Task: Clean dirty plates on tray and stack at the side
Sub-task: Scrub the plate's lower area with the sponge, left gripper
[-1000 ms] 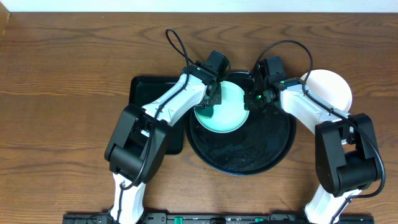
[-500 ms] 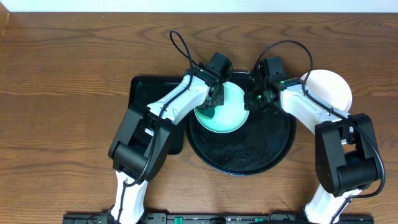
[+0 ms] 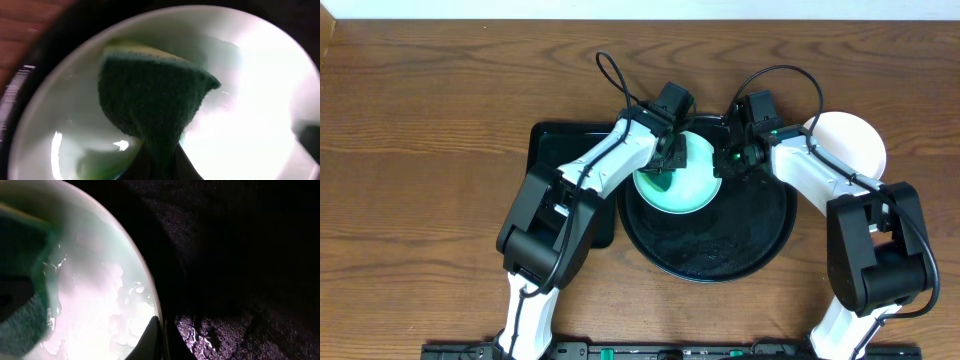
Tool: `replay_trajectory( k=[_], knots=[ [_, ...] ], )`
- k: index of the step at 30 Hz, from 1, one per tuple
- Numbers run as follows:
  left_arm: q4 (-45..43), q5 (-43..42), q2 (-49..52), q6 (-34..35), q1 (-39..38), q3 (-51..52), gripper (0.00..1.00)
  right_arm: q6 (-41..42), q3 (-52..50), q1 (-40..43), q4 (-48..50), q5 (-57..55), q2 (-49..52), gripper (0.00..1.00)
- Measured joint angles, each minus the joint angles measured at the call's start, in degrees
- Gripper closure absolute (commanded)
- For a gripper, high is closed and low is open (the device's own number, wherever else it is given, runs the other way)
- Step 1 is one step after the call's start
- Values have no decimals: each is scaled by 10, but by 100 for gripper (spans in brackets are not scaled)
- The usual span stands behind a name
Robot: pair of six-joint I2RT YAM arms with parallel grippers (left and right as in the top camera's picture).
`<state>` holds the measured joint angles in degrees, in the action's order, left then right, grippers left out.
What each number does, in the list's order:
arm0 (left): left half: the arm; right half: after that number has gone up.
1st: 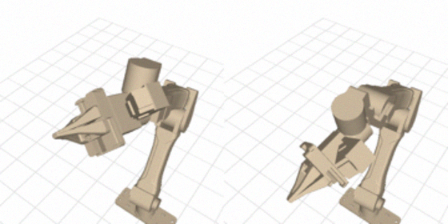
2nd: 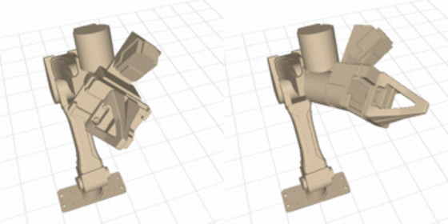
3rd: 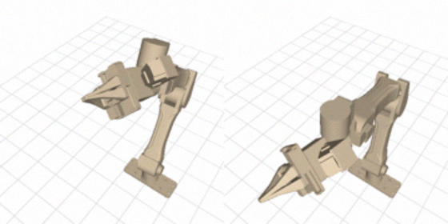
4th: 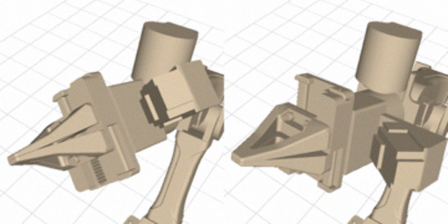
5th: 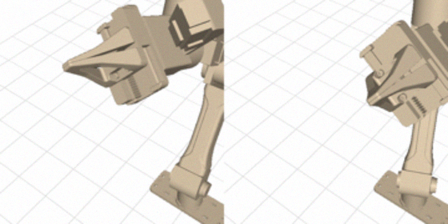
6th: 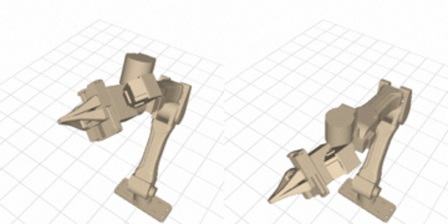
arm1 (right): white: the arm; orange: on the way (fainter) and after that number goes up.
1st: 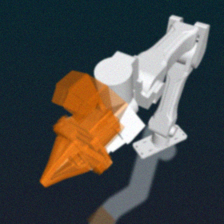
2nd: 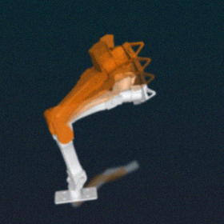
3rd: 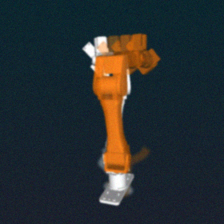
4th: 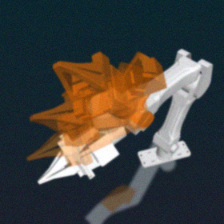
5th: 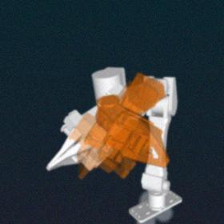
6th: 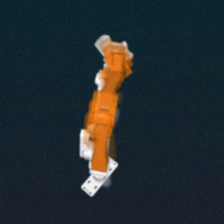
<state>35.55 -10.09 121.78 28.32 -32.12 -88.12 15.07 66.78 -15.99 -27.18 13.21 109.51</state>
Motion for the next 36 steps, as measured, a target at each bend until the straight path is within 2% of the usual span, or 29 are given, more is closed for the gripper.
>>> replay_trajectory(
  k=[14, 20, 28, 36],
  knots=[
    [0, -94, -30, 0, 23, -1, 92, 0, 0, 0, 2, 1, 0, 99],
    [6, -70, -68, 0, 44, -1, 92, 0, 0, 0, 2, 1, 0, 99],
    [28, 14, -69, -1, 45, 2, 92, 0, 0, 0, 2, 2, 0, 99],
    [19, 34, -69, -1, 45, 29, 92, 0, 0, 0, 2, 3, 0, 99]
  ],
)
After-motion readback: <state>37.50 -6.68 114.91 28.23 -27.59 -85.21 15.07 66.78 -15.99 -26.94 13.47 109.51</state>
